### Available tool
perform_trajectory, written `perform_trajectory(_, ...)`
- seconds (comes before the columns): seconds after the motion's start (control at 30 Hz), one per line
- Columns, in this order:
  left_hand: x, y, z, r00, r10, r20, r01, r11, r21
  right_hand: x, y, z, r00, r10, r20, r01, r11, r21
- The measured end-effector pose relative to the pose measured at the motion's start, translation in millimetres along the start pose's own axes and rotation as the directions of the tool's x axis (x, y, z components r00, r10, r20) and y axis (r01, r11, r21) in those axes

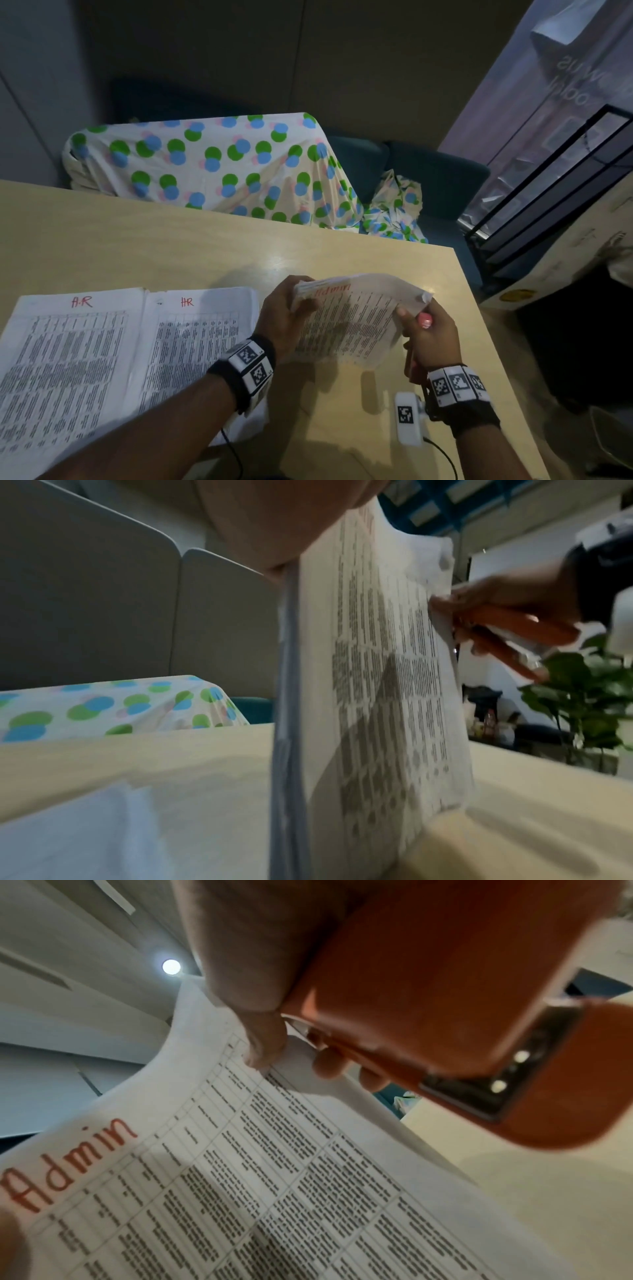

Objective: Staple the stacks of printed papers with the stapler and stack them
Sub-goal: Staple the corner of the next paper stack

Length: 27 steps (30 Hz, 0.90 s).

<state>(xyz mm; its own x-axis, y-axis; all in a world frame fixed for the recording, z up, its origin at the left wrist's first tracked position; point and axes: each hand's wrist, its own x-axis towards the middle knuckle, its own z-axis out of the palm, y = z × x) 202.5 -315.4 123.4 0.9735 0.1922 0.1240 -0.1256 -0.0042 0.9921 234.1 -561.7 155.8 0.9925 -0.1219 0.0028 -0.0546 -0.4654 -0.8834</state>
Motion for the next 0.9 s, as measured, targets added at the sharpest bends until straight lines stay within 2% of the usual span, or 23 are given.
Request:
perform_trajectory(0.1, -4.3, -9.9, -7.3, 1.000, 0.007, -0.001, -0.007, 0.996, 0.090, 1.3, -4.0, 0.0, 1.000, 0.014, 0.015, -0.014, 0.999, 0.045)
perform_trajectory(0.27, -1.6, -7.2, -8.8, 0.995, -0.069, -0.071, 0.069, 0.998, 0.001, -0.5, -3.0, 3.4, 1.000, 0.009, -0.004, -0.009, 0.999, 0.042)
perform_trajectory(0.33, -0.5, -5.5, -8.4, 0.994, -0.077, -0.079, 0.077, 0.997, -0.008, -1.6, -2.2, 5.1, 0.995, 0.066, -0.073, -0.066, 0.998, -0.003)
perform_trajectory(0.4, 1.4, -5.4, -8.3, 0.991, -0.093, -0.091, 0.092, 0.996, -0.017, -4.1, 2.3, 6.8, 0.969, 0.149, -0.198, -0.151, 0.988, 0.004)
perform_trajectory(0.47, 2.7, -6.1, -8.3, 0.991, -0.099, -0.093, 0.097, 0.995, -0.022, -10.2, 7.2, 7.8, 0.939, 0.174, -0.295, -0.177, 0.984, 0.017)
perform_trajectory(0.53, 3.8, -6.7, -8.2, 0.992, -0.086, -0.095, 0.084, 0.996, -0.020, -17.1, 6.4, 5.3, 0.926, 0.148, -0.347, -0.116, 0.987, 0.112)
perform_trajectory(0.6, 4.3, -9.2, -9.3, 0.993, -0.042, -0.107, 0.040, 0.999, -0.020, -20.6, -10.1, 0.6, 0.911, 0.058, -0.409, 0.052, 0.967, 0.251)
perform_trajectory(0.67, 3.9, -9.6, -9.4, 0.993, 0.001, -0.114, -0.002, 1.000, -0.008, -21.5, -44.8, -5.7, 0.883, -0.074, -0.463, 0.275, 0.881, 0.384)
perform_trajectory(0.73, 3.8, -11.8, -9.4, 0.995, 0.009, -0.104, -0.007, 1.000, 0.014, -19.3, -74.9, -6.9, 0.866, -0.220, -0.450, 0.430, 0.786, 0.445)
perform_trajectory(0.8, 3.1, -9.1, -8.3, 0.995, 0.014, -0.094, -0.012, 1.000, 0.025, -20.3, -101.6, 0.6, 0.861, -0.323, -0.393, 0.497, 0.703, 0.509)
perform_trajectory(0.9, 3.0, -0.8, -4.8, 0.997, -0.028, -0.073, 0.027, 1.000, -0.017, -29.1, -125.8, 27.0, 0.881, -0.330, -0.338, 0.472, 0.638, 0.608)
